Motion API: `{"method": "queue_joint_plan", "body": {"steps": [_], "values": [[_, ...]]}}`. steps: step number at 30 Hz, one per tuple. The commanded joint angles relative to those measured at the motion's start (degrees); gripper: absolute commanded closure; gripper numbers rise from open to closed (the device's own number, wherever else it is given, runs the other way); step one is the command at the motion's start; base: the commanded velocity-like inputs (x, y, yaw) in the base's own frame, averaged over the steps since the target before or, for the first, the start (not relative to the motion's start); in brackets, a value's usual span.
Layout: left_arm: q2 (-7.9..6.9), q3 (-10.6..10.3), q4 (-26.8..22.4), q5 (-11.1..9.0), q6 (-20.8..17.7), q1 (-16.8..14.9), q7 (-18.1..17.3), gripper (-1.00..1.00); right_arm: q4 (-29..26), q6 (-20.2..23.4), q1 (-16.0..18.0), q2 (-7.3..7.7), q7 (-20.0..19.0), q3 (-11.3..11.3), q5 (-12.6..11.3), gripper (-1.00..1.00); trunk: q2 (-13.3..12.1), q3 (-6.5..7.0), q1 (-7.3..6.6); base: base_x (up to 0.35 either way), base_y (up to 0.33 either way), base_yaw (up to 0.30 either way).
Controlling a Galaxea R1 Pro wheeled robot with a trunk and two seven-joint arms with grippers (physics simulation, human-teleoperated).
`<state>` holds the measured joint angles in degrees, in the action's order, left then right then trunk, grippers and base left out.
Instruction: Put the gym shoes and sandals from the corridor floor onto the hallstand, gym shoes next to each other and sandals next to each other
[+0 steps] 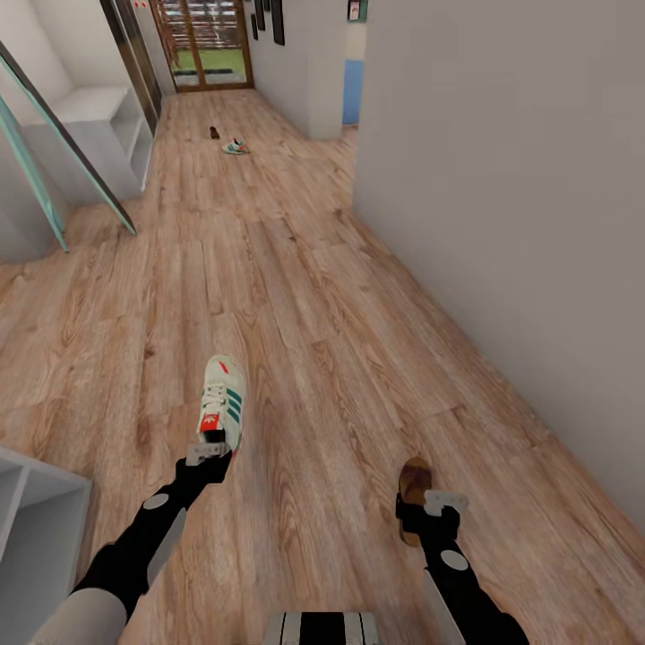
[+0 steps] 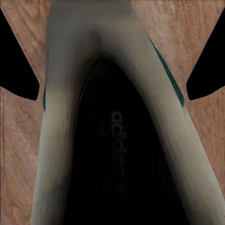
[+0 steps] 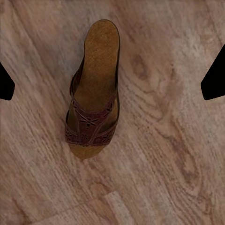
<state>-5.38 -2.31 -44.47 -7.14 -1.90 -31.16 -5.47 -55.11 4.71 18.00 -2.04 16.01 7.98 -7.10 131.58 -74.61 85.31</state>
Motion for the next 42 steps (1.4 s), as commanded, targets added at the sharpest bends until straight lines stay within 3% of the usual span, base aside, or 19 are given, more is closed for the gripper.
{"method": "queue_joint_plan", "body": {"steps": [1,3,9,17,29,42], "values": [[0.06,-0.2,-2.8,-0.6,-2.8,-0.2,-0.1,1.0,-0.2,0.2,0.0,0.07,0.4,0.2,-0.5,-1.0,0.4,-0.31,0.22,0.0,0.0,0.0],[0.14,-0.2,-6.2,-0.6,-5.6,-0.3,-0.2,1.0,-0.2,0.2,0.0,0.09,0.4,0.2,-0.5,-1.0,1.2,-0.84,0.66,0.0,0.0,0.0],[0.14,-0.2,-11.1,-0.6,-7.8,0.2,-0.4,1.0,-0.2,0.1,0.0,0.18,0.4,0.1,-0.5,-1.0,3.6,-2.44,1.97,0.0,0.0,0.0],[-0.03,-0.2,-12.3,-0.6,-8.0,0.5,-1.3,1.0,-0.1,0.1,0.0,0.19,0.4,-0.1,-0.5,-1.0,6.8,-4.61,3.73,0.0,0.0,0.0],[0.02,-0.1,-12.3,-0.6,-7.9,0.5,-1.4,1.0,-0.1,0.0,0.0,0.19,0.2,-3.0,-0.5,-1.0,11.7,-7.85,6.37,0.0,0.0,-0.078],[-0.07,0.0,-12.3,-0.6,-7.7,0.4,-1.5,1.0,0.0,0.0,0.0,0.12,0.2,-3.0,-0.5,-1.0,11.8,-11.92,6.7,0.0,0.0,-0.111]]}}
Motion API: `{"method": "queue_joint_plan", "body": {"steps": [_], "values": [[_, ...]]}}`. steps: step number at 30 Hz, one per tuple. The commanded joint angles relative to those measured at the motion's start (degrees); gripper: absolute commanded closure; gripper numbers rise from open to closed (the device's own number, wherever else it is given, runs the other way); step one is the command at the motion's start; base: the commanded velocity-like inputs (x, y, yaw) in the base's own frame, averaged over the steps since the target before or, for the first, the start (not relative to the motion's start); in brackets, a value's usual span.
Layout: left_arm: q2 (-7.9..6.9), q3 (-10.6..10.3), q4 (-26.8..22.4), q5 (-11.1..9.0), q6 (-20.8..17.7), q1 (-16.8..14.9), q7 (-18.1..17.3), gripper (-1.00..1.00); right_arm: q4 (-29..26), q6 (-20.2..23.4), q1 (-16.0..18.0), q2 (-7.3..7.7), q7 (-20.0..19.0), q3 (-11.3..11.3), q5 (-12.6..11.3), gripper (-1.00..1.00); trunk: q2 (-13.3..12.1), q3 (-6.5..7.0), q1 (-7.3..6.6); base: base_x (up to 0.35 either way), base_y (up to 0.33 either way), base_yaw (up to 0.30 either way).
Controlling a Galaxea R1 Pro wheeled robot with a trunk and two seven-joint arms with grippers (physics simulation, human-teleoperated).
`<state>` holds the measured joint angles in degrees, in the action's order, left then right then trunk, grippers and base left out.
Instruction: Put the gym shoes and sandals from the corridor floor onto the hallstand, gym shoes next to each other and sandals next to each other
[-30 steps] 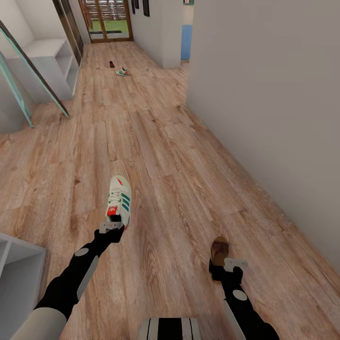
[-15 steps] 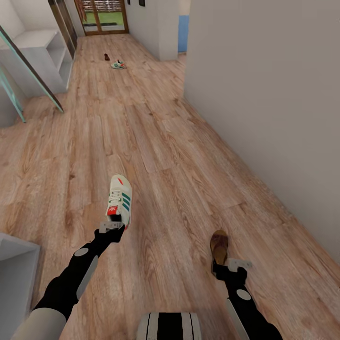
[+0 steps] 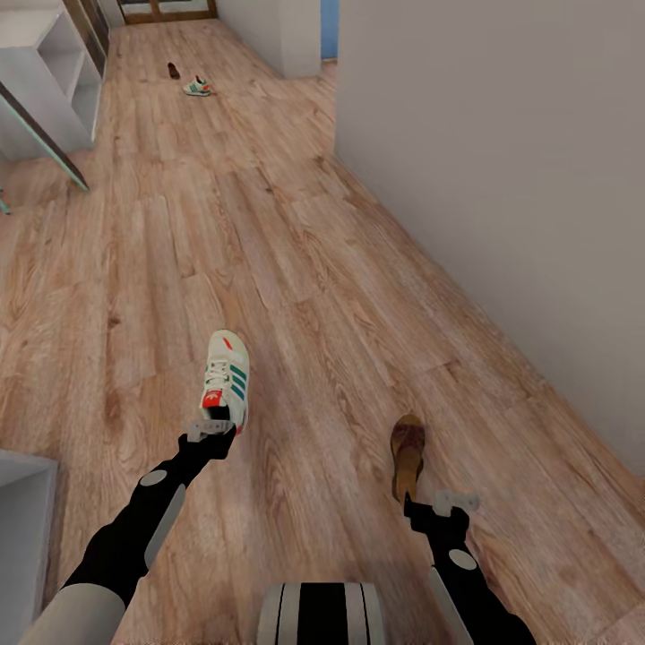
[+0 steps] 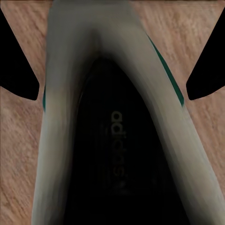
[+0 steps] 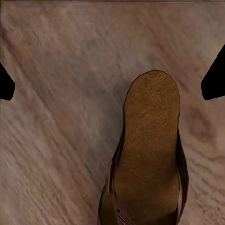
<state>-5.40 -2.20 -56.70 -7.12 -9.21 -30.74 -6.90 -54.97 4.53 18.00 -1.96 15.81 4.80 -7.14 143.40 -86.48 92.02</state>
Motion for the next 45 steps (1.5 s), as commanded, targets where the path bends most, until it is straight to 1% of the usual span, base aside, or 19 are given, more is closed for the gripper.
{"method": "queue_joint_plan", "body": {"steps": [1,16,43,45], "values": [[-0.05,-0.1,-0.1,-0.6,-0.4,0.0,0.0,1.0,-0.1,0.2,0.0,0.03,0.4,0.2,-0.5,-1.0,0.0,-0.36,0.01,0.0,0.0,-0.092],[-0.05,-0.2,-0.9,-1.0,-0.5,0.0,0.0,1.0,-0.4,0.2,0.0,-0.02,0.4,0.2,-0.5,-1.0,0.2,-5.0,0.4,0.0,0.0,-0.083],[-0.05,0.0,-1.4,-1.1,-0.4,0.0,0.0,1.0,-0.5,0.4,0.0,0.08,0.4,0.6,-0.4,-1.0,0.2,-5.12,0.4,0.0,0.0,-0.004],[-0.05,0.1,-1.4,-1.1,-0.5,0.0,0.0,1.0,-0.5,0.4,0.0,0.09,0.4,0.6,-0.4,-1.0,0.2,-5.12,0.4,0.0,0.187,0.0]]}}
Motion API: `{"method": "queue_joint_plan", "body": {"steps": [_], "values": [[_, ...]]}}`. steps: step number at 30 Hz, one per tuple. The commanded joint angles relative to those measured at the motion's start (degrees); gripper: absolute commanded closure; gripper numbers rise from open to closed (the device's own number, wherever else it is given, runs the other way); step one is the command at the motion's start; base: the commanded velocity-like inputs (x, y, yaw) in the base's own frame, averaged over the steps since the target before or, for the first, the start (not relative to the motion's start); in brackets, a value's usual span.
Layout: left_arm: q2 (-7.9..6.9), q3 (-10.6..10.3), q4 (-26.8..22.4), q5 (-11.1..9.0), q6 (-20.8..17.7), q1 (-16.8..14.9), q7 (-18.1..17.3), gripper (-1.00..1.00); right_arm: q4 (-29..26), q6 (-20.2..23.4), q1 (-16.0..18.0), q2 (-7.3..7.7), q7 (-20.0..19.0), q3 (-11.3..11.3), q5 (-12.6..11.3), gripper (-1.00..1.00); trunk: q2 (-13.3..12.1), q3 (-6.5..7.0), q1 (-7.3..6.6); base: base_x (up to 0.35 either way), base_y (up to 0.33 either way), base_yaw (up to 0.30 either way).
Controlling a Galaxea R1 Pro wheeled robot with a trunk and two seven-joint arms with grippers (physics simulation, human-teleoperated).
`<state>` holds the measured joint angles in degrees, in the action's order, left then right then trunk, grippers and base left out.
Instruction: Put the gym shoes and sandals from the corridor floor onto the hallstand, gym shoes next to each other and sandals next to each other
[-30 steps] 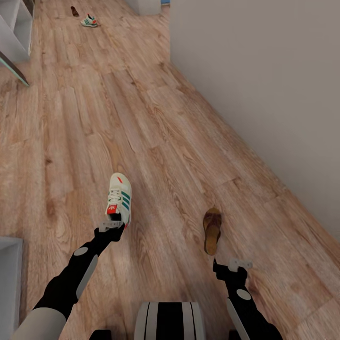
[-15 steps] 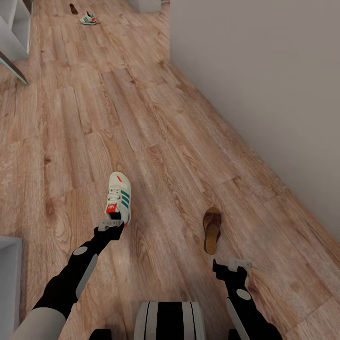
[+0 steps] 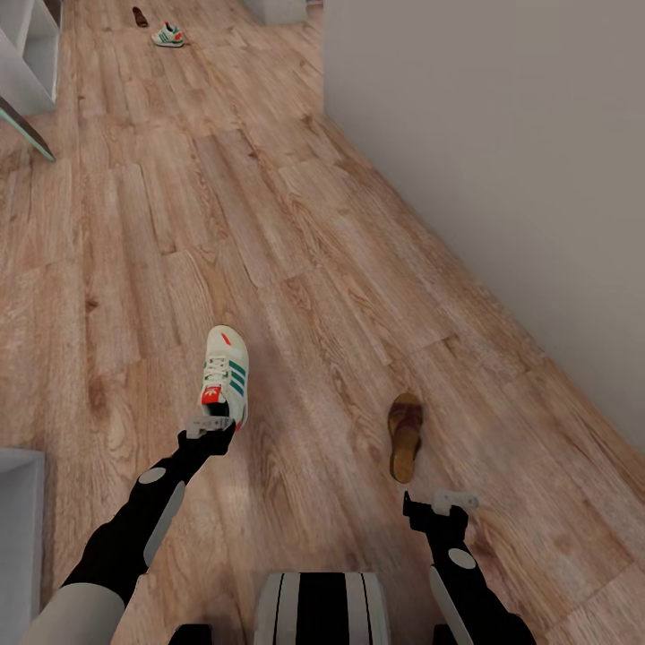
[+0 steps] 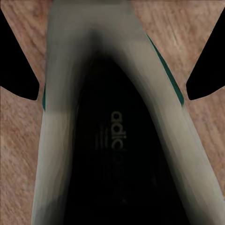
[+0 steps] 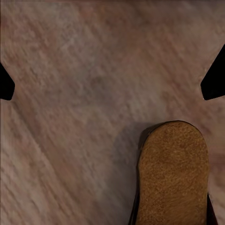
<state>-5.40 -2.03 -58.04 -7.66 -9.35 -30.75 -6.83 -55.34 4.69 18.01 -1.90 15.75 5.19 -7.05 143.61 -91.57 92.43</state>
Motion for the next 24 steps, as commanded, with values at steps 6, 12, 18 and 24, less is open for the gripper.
{"method": "queue_joint_plan", "body": {"steps": [6,12,18,24], "values": [[-0.05,-0.1,-0.1,-0.6,-0.2,0.0,0.0,1.0,-0.1,0.2,0.0,0.0,0.4,0.0,-0.5,-1.0,0.0,-0.03,-0.01,0.0,0.178,0.0],[-0.05,-0.1,-0.1,-0.6,-0.2,0.0,0.0,1.0,-0.1,0.2,0.0,-0.02,0.4,0.0,-0.5,-1.0,0.0,-0.03,-0.01,0.0,0.022,0.0],[-0.05,-0.1,-0.1,-0.6,-0.1,0.0,0.0,1.0,-0.1,0.2,0.0,-0.03,0.4,0.0,-0.5,-1.0,0.0,-0.03,-0.01,0.062,0.111,0.0],[-0.05,-0.1,-0.1,-0.6,-0.1,0.0,0.0,1.0,-0.1,0.2,0.0,-0.03,0.4,0.0,-0.6,-1.0,0.0,-0.03,-0.01,0.046,0.079,0.0]]}}
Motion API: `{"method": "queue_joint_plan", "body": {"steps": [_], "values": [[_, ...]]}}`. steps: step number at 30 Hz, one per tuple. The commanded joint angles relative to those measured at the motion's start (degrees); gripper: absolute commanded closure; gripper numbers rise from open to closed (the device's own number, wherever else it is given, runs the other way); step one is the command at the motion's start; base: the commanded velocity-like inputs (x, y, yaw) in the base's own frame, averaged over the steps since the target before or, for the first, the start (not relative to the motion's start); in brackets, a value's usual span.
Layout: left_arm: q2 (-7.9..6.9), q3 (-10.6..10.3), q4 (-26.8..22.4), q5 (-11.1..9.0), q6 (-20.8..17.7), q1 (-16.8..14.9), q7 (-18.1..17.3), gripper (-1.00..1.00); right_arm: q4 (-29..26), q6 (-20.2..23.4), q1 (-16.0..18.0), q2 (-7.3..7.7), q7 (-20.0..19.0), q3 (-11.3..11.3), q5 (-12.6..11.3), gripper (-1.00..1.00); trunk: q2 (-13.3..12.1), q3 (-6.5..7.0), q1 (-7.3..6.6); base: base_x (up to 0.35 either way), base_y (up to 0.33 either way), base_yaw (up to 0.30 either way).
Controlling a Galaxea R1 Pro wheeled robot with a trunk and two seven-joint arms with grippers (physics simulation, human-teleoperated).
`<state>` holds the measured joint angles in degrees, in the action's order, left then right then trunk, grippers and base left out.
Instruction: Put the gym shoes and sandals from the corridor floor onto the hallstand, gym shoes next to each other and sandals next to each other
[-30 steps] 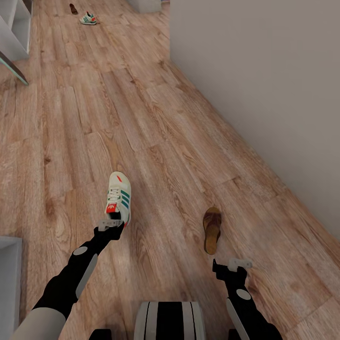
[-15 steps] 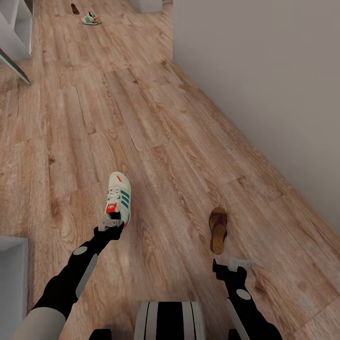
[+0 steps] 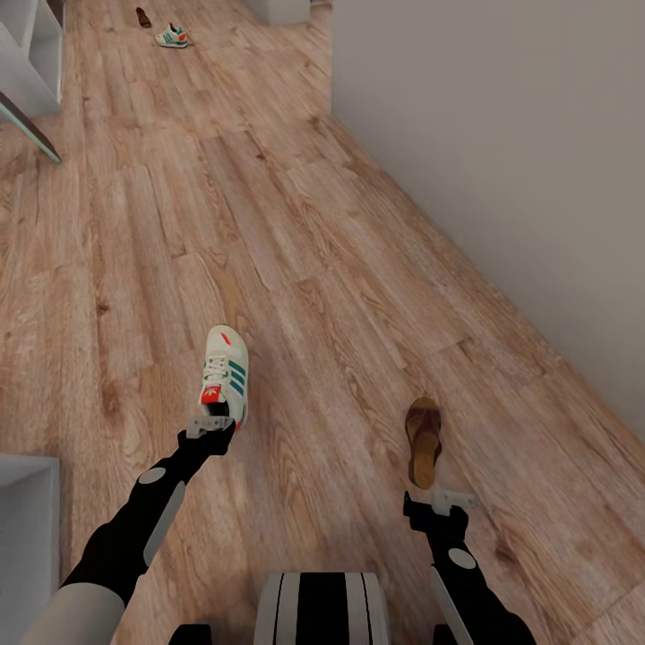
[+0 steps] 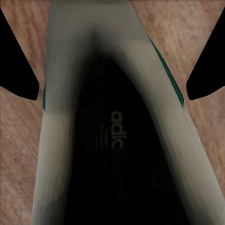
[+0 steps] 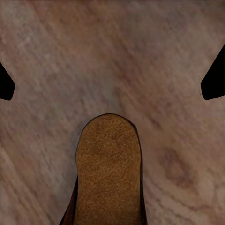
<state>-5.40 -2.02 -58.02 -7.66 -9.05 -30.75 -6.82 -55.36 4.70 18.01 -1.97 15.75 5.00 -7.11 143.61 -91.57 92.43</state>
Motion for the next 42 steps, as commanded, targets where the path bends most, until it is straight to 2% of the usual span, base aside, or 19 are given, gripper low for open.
{"method": "queue_joint_plan", "body": {"steps": [1,42], "values": [[-0.05,-0.1,-0.1,-0.6,-0.3,0.0,0.0,1.0,-0.1,0.2,0.0,0.03,0.4,0.2,-0.5,-1.0,0.0,-0.03,-0.01,0.015,0.026,0.0],[-0.04,-0.3,-0.1,-0.1,-0.3,0.0,0.0,1.0,-0.1,0.2,0.0,0.1,0.4,0.0,-0.4,-1.0,0.0,-0.03,-0.01,0.054,0.002,0.0]]}}
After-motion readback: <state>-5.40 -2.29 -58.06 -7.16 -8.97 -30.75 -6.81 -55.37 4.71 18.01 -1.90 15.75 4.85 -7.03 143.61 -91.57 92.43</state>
